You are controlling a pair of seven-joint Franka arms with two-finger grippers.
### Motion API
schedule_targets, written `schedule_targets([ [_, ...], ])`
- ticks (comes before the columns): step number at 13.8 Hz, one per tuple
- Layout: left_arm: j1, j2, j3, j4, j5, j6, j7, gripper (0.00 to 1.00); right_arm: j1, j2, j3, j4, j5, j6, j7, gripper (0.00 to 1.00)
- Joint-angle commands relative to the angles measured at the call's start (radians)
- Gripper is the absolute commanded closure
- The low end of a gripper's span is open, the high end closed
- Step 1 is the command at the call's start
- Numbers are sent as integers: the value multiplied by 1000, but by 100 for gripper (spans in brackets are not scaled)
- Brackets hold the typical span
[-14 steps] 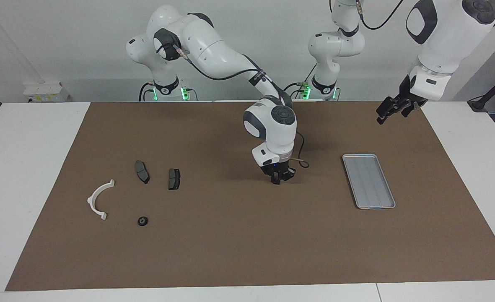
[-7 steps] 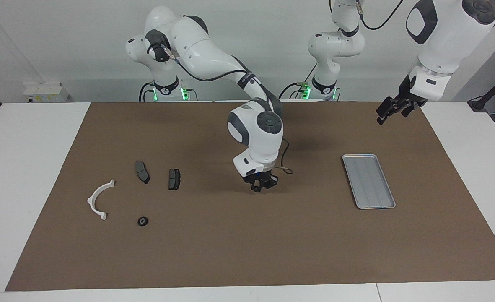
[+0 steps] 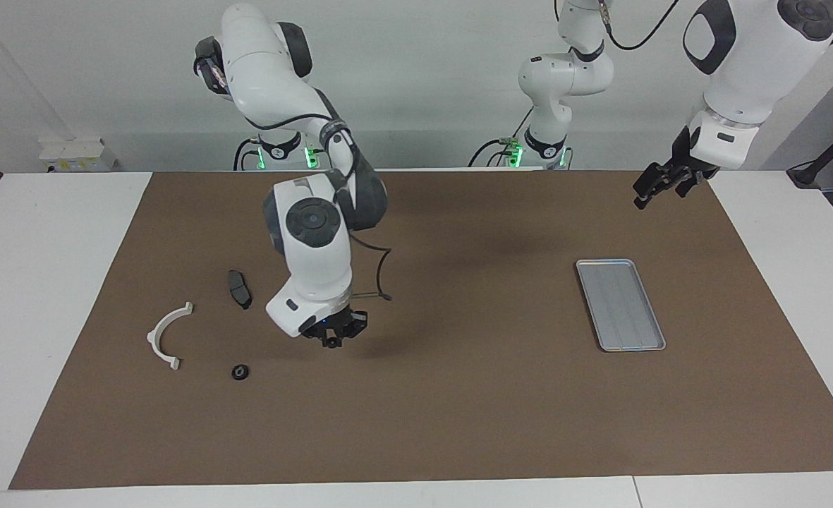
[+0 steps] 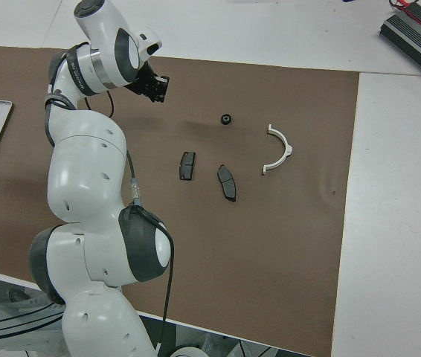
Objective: Place bearing gear from tray to pile
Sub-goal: 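Carry the gear beside the bearing near the brake pads and release it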
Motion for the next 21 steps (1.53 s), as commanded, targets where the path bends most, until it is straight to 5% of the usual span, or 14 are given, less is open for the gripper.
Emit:
schedule_targets([
  [1, 3, -21, -3, -10, 7, -16, 11, 0, -58, -69, 18, -197, 2, 168, -96, 100],
  [6, 1, -21, -3, -10, 7, -16, 11, 0, -134, -63, 18, -347, 2, 413, -214, 100],
  [13, 1, -21, -3, -10, 7, -16, 11, 0, -138, -49, 18, -357, 5, 441, -212, 98],
  [14, 1, -21, -3, -10, 7, -16, 11, 0, -138, -49, 18, -357, 5, 442, -207, 9],
  [15, 1, -21, -3, -9, 7, -16, 11, 0, -138, -51, 18, -357, 5, 441, -204, 0],
  [21, 1, -21, -3, -10, 7, -16, 11, 0, -133, -68, 18, -351, 5, 435, -204, 0],
])
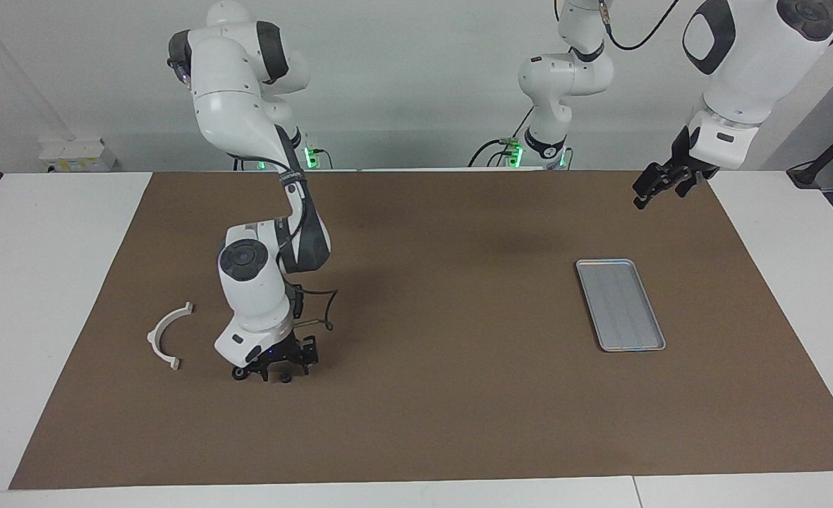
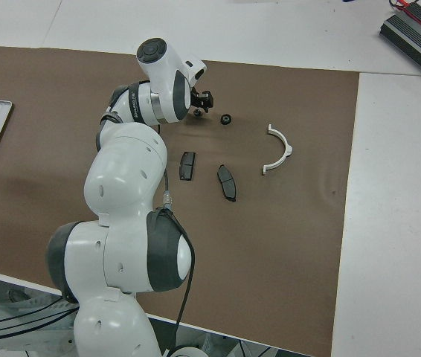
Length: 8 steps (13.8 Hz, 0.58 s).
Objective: Place bearing gear from tray to pile
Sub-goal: 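Carry the gear beside the bearing near the brake pads and release it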
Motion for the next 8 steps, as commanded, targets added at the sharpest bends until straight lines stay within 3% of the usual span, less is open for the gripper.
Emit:
schedule_targets([
  [1, 1, -22, -2, -9, 7, -15, 11, 0, -14, -32, 10, -31, 5, 11, -6, 0],
  [5, 0, -22, -2, -10, 7, -15, 11, 0, -43, -69, 12, -28, 3, -7, -41, 0],
  [8, 0, -22, -2, -10, 7, -17, 11, 0, -56, -139, 12, -19, 3, -135, -68, 0],
])
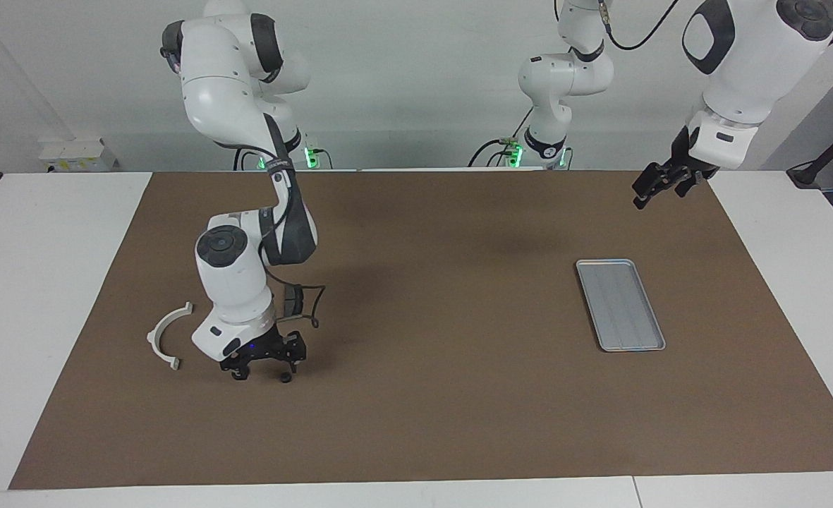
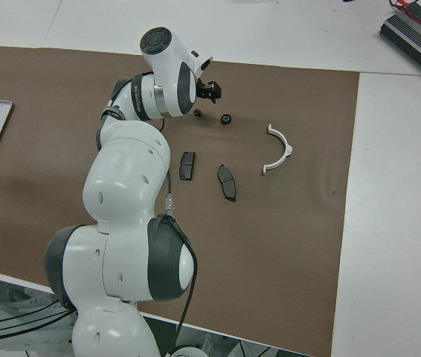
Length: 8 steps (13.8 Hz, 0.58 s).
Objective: Place bearing gear from tray to pile
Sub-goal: 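Carry the gear beside the bearing near the brake pads and release it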
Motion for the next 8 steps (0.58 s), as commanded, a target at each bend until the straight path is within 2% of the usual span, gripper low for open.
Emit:
schedule_targets([
  [1, 0, -22, -2, -9, 7, -15, 11, 0, -47, -109, 13, -10, 5, -152, -97, 0],
  [8, 0, -22, -2, -9, 7, -15, 11, 0, -87, -430, 13, 8, 83, -594, -137, 0],
])
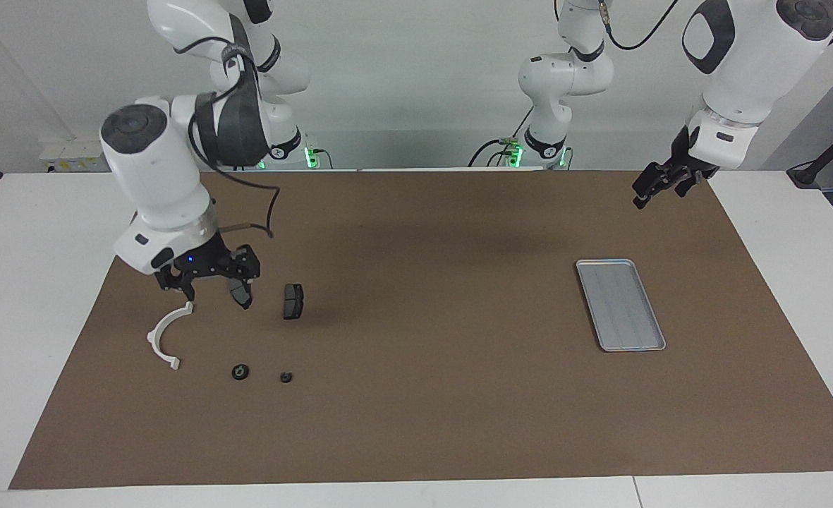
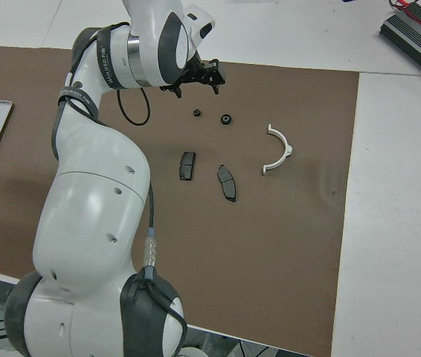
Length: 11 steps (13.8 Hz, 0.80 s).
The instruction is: Place bearing gear from tray to pile
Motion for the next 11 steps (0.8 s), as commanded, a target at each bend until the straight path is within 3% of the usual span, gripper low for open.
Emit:
schedule_targets([
  [1, 0, -22, -2, -10, 7, -15, 11, 0, -46, -133, 13, -32, 41, -129, -19, 0],
  [6, 0, -20, -2, -10, 7, -15, 11, 0, -79, -286, 16, -46, 44, -281, -21, 0],
  [11, 0, -22, -2, -10, 7, -15, 11, 0, -91, -317, 16, -66, 65, -318, -19, 0],
])
